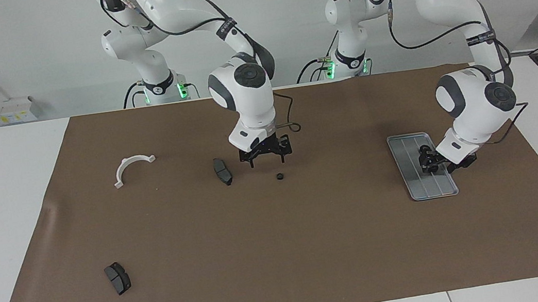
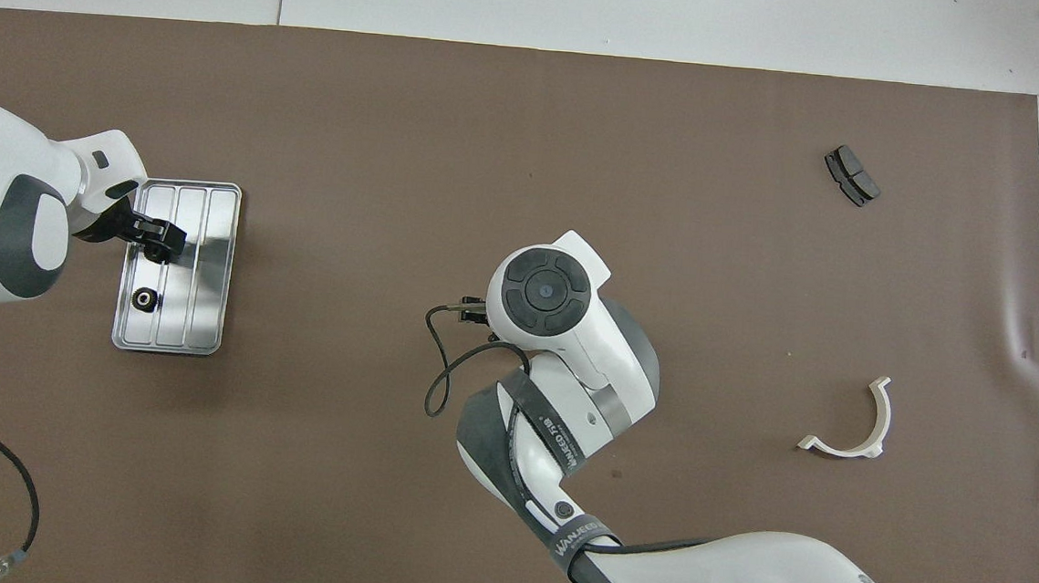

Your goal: Place bearing gear from tray to pile

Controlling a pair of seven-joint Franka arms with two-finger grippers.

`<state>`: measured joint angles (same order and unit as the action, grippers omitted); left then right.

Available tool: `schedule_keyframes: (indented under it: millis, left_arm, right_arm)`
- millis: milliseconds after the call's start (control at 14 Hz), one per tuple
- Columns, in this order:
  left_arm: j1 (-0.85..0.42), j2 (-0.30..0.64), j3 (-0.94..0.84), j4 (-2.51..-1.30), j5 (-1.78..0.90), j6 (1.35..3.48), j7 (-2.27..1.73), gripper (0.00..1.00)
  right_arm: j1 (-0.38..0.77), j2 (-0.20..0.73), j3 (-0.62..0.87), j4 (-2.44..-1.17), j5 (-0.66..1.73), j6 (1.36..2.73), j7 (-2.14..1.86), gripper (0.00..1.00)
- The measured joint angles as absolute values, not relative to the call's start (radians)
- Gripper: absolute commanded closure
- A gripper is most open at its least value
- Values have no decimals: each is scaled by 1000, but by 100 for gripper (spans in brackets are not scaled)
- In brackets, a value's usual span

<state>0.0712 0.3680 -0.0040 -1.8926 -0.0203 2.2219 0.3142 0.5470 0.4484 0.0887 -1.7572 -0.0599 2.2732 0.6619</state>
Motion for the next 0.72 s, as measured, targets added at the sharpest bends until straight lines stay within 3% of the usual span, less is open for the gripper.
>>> schedule_keyframes:
  millis: [716]
  left_arm:
    - [71,348,-8,-1950,-20,2263,255,49]
  right_arm:
    - [576,522,85,-1720,-144,2340,719,41]
